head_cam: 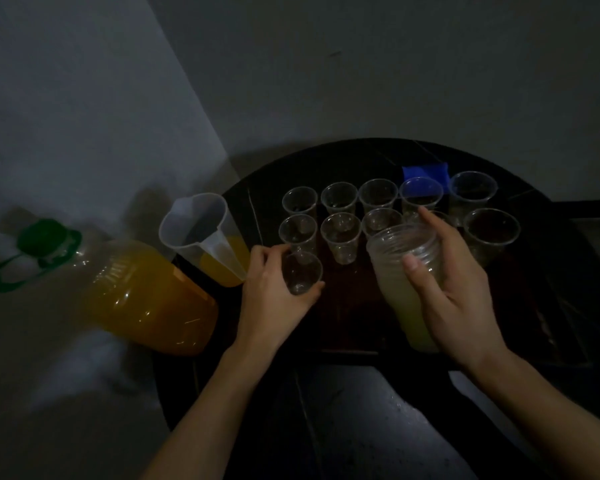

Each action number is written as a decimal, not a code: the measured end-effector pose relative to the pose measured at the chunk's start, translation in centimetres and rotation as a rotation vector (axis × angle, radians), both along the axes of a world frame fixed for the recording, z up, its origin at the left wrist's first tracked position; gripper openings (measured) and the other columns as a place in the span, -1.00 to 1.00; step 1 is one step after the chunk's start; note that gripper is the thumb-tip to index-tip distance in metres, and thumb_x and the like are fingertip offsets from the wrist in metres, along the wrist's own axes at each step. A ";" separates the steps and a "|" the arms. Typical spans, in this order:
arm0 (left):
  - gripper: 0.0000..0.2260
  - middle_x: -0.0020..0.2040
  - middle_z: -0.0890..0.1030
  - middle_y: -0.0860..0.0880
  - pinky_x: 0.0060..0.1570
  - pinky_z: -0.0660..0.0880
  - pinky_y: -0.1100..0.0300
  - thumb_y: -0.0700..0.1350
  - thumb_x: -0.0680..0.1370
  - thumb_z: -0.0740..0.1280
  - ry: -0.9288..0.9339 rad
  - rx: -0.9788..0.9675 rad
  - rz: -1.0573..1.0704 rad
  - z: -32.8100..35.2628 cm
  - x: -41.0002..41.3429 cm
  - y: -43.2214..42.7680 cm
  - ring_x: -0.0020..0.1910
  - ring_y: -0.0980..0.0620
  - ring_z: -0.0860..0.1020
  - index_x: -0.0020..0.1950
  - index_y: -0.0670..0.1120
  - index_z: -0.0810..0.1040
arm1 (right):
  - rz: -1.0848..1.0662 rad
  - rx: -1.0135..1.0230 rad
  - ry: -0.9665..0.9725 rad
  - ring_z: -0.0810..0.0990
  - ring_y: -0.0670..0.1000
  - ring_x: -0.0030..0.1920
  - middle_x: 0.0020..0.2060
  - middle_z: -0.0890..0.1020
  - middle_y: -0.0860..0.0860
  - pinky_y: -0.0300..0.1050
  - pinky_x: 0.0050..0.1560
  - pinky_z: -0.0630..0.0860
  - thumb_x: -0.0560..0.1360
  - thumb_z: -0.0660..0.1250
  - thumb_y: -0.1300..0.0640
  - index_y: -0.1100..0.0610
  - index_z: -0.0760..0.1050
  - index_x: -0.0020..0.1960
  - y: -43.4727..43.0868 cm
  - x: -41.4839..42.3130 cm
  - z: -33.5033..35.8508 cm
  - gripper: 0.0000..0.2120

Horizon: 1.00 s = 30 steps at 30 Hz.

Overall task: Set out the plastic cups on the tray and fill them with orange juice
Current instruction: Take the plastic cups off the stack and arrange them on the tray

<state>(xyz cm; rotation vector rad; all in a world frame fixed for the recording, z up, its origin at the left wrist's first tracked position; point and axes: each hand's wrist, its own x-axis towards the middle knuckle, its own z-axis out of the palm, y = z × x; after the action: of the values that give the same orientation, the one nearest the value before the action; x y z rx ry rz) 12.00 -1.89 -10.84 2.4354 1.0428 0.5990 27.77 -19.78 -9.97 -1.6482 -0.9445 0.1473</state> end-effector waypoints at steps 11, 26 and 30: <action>-0.41 0.23 0.36 0.10 0.04 0.30 0.53 0.08 0.40 0.58 -0.014 0.003 0.034 -1.6 0.2 0.8 0.14 0.27 0.38 0.36 0.00 0.46 | 0.069 0.033 0.018 0.48 -0.23 0.28 0.27 0.49 -0.25 -0.39 0.24 0.38 0.55 0.19 -0.18 0.05 0.26 0.53 0.1 0.1 -0.1 -0.39; -0.43 0.21 0.36 0.10 0.08 0.35 0.48 0.05 0.38 0.60 -0.036 0.032 0.057 -2.0 0.1 1.3 0.16 0.21 0.42 0.32 -0.02 0.49 | 0.041 0.021 0.032 0.49 -0.22 0.28 0.27 0.53 -0.13 -0.41 0.22 0.38 0.54 0.18 -0.19 0.08 0.30 0.52 0.1 0.2 0.0 -0.38; -0.43 0.22 0.38 0.06 0.19 0.52 0.15 0.11 0.35 0.59 -0.010 0.040 0.061 -1.9 0.0 1.5 0.20 0.10 0.45 0.29 0.02 0.50 | 0.039 0.016 0.051 0.49 -0.21 0.28 0.28 0.53 -0.12 -0.40 0.21 0.39 0.54 0.18 -0.22 0.07 0.29 0.52 0.0 0.1 0.0 -0.36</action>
<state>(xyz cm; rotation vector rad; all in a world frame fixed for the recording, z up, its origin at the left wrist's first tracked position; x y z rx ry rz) 12.03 -0.40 -12.78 2.4392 1.1149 0.6576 27.90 -19.80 -10.00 -1.6044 -0.9373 0.2076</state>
